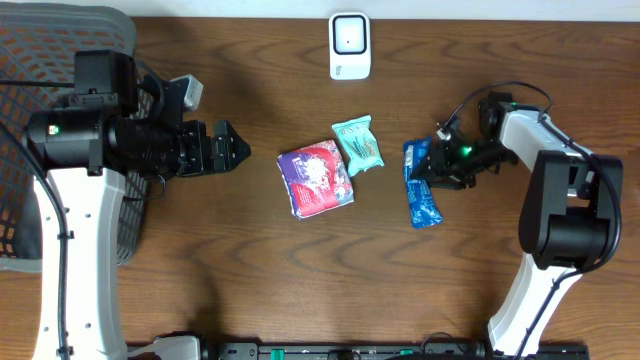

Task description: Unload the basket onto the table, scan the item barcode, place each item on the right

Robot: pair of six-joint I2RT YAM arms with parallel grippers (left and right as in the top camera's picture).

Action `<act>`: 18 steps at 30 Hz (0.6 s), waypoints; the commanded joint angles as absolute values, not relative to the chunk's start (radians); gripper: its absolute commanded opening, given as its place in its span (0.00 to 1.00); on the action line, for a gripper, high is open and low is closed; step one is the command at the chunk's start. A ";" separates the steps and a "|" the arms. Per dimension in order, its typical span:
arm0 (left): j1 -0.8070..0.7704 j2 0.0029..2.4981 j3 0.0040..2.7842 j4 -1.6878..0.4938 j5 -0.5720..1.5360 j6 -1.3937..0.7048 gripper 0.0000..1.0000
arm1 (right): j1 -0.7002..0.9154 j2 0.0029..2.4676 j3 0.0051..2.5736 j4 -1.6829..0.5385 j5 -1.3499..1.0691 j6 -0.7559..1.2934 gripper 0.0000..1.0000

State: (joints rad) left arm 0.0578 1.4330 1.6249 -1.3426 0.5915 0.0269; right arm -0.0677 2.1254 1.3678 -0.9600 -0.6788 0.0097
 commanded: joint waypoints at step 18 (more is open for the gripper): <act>0.056 1.436 1.619 -1.345 0.582 0.037 0.98 | 0.196 2.006 1.553 -1.061 0.408 0.323 0.01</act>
State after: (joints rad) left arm 0.0578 1.4330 1.6249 -1.3422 0.5911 0.0269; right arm 0.1310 2.0731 1.5074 -1.0481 -0.0246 0.2211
